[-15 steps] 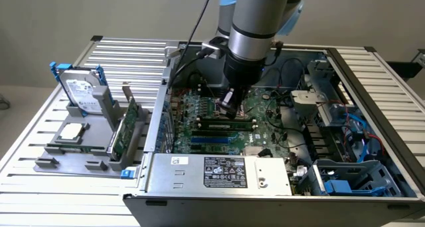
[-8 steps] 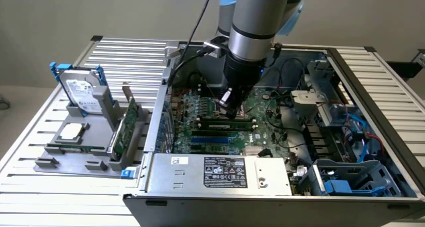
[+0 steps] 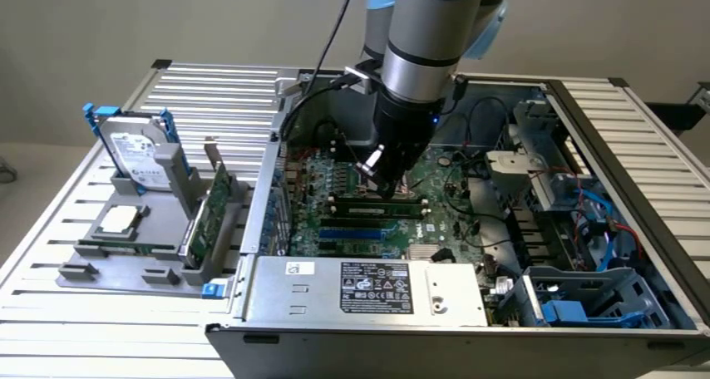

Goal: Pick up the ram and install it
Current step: 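Press down the ram until it locks into place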

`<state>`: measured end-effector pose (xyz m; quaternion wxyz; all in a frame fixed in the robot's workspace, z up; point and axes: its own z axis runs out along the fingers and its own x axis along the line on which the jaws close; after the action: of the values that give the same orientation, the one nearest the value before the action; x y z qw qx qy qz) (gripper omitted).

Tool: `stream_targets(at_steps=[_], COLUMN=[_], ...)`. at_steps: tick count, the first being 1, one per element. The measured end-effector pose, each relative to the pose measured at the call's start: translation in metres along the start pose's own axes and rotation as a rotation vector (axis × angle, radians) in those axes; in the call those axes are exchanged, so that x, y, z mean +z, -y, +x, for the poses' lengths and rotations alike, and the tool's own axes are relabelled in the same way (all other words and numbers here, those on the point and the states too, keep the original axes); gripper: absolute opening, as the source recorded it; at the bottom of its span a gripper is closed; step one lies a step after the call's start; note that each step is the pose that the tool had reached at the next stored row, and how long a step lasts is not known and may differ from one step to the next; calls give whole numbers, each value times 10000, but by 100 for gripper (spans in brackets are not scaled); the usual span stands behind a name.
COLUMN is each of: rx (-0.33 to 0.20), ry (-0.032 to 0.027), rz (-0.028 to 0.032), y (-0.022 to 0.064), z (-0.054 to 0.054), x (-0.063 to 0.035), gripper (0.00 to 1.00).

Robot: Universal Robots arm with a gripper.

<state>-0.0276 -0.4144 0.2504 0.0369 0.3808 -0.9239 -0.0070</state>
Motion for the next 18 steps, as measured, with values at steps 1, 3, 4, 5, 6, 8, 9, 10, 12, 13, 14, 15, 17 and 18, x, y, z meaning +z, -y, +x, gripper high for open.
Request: stream_targets(at_steps=[1,3,4,5,6,8,9,10,12,13,14,15,17,18], rx=[142,430,569,718,861,1134,1287,1427,1703,1843,1988,2137,2417,2558], ry=[6,15,20,25,30,39,44,49,58,63,67,71,80,84], rz=[-8,-24,-32,-40,-48,-63,-71,-79,-94,-102,-109,-117,-132,-139], y=[0,0,0,0,0,0,0,0,0,0,0,0,0,0], z=[0,0,0,0,0,0,0,0,0,0,0,0,0,0], x=[0,0,0,0,0,0,0,0,0,0,0,0,0,0], gripper=[11,11,11,11,11,11,11,11,11,11,11,11,11,11])
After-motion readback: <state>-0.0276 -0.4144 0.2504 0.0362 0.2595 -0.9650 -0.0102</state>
